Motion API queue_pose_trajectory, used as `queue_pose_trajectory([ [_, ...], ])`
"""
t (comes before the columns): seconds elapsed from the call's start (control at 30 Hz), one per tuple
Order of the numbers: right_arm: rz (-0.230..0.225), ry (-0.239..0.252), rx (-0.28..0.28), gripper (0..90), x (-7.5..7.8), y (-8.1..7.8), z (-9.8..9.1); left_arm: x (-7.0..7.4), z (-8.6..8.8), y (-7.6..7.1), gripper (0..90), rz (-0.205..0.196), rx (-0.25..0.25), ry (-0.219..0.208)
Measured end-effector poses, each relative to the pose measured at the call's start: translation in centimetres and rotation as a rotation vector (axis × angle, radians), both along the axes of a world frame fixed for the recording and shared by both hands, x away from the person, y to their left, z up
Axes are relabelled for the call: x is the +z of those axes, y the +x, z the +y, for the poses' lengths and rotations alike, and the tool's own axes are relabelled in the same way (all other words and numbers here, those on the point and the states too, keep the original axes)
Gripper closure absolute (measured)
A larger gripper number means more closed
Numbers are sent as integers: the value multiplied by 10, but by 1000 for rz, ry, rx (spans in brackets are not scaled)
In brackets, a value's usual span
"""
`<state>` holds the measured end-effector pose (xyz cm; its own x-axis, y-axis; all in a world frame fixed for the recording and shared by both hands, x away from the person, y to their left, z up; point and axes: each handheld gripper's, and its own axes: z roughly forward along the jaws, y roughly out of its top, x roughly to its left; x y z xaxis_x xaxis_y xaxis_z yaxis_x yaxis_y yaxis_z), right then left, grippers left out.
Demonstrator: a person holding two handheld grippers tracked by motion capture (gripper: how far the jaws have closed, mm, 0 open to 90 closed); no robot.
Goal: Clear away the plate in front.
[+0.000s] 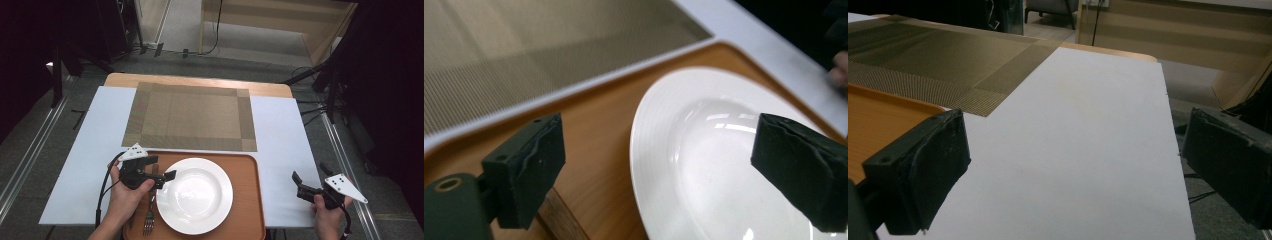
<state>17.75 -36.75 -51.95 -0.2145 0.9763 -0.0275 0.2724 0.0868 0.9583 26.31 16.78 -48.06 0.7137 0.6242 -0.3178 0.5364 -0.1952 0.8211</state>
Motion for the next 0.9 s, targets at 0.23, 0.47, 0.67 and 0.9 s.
queue_pose_trajectory([
  [0.23, -2, 0, 1, 0, 0, 0, 0, 7, 16, -4, 0, -99, 58, -19],
  [0.47, -4, 2, 3, 0, 0, 0, 0, 5, 29, -5, 0, -182, 99, 20],
  [0.67, -4, 5, 4, 0, 0, -1, 0, 5, 45, -5, 0, -217, 119, 24],
  [0.9, -4, 4, 3, 0, 0, -1, 0, 0, 63, -4, 0, -233, 155, 42],
])
